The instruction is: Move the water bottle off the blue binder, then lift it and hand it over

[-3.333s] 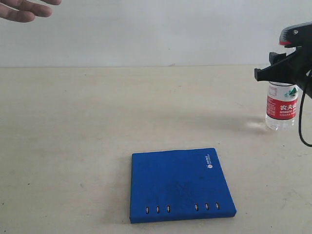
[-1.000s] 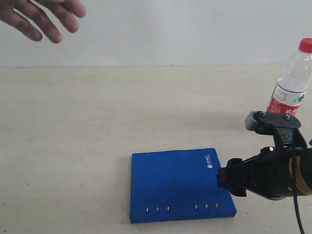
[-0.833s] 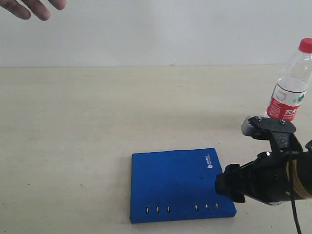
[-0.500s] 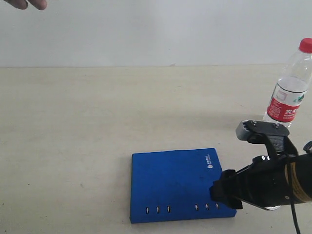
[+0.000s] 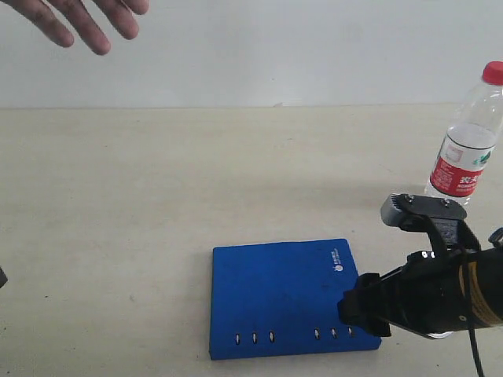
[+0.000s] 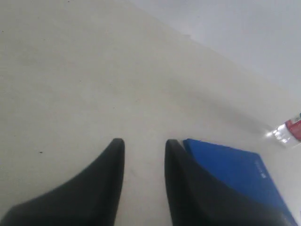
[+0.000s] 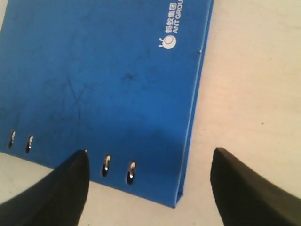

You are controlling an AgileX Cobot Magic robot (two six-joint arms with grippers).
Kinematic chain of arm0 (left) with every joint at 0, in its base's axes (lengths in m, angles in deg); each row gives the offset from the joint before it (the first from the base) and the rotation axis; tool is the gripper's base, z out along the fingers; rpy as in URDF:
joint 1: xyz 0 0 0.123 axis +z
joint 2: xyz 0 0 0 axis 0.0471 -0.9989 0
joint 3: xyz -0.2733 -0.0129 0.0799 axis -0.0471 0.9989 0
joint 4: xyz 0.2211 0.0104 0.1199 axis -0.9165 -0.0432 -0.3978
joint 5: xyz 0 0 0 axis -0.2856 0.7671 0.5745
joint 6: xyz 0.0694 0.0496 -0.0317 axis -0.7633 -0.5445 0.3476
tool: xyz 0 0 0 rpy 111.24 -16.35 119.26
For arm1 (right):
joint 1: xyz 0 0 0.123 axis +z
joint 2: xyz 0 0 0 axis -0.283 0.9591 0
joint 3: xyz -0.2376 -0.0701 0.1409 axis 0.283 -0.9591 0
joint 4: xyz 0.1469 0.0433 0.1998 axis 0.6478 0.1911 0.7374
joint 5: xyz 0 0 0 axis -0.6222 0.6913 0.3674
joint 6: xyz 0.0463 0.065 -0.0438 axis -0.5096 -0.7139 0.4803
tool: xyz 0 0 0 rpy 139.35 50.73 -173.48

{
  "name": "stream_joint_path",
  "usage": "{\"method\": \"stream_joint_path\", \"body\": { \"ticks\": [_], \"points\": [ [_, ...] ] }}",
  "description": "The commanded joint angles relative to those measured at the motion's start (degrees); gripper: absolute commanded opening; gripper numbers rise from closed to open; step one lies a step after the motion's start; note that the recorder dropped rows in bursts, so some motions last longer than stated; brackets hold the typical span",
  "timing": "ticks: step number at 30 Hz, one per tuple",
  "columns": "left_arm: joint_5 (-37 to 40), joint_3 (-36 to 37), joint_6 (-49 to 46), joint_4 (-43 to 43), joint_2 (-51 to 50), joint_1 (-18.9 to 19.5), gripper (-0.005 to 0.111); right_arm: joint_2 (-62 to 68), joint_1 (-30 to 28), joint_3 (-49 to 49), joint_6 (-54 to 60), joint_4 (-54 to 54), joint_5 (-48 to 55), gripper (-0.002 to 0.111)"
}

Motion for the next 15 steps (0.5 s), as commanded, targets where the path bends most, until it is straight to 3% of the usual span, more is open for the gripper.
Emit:
{"method": "stream_joint_path", "body": {
  "ticks": [1,5,15],
  "points": [
    [-1.67,-0.16,-17.77,7.70,-11.40,-0.26,0.029,0.08,-0.14,-0.12,0.08,-0.08,0.40,0.065],
    [0.40,-0.86,-20.20,7.70,-19.00,-0.26,0.029,0.08,-0.14,-0.12,0.08,-0.08,0.40,0.065],
    [15.23,-6.74,-29.19,7.70,-39.33,-0.26,0.029,0.08,-0.14,0.07,0.32,-0.08,0.27,0.065]
  ]
}}
